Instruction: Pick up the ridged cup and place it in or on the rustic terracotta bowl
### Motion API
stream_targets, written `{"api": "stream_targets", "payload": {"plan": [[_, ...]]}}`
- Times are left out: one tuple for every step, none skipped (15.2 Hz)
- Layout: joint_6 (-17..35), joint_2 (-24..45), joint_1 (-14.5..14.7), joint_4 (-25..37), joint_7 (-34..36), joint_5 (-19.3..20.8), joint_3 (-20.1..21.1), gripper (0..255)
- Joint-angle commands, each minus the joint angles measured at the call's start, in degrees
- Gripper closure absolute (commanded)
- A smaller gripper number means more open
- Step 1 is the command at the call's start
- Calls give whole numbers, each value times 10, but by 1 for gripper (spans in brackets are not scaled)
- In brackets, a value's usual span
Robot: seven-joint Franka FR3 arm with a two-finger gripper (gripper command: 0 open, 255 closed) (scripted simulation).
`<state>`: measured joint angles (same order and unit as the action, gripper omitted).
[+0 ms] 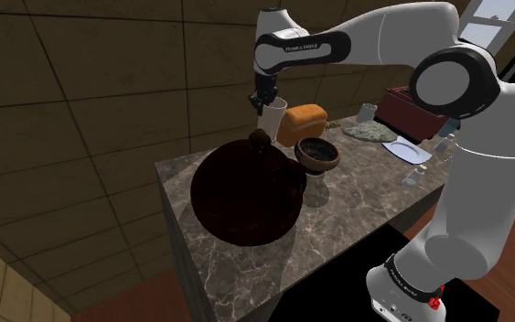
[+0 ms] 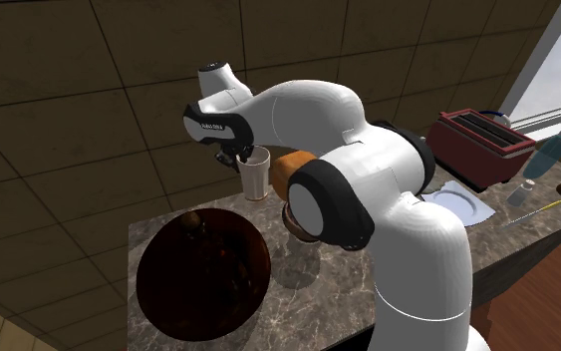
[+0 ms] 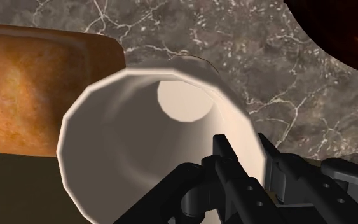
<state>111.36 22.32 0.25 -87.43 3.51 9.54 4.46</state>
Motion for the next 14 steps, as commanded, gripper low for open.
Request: {"api": "stream_targets", "payload": {"plan": [[-15,-3,0,12,-3,-1,0,255],[-22,-4,0,18,-4,-1,0,255],[-29,-5,0,24,-5,-2,0,255],[-36,-6,0,31,-6,-2,1,255],[-44,-7,0,38,-7,-3,1,255],[-51,-7,1,44,-8,-3,1,255],[-58,-8,1,51,-9,-3,1,255],[-66,-8,1,59,-10,-4,1,255],[-74,-8,1,66,-10,-4,1,255],[-81,-8,1,74,-11,-4,1,255],[-89,-8,2,82,-12,-4,1,255],[-97,-8,2,90,-13,-5,1,255],[-105,-7,2,99,-14,-5,1,255],[-113,-6,2,107,-15,-5,1,255]]}}
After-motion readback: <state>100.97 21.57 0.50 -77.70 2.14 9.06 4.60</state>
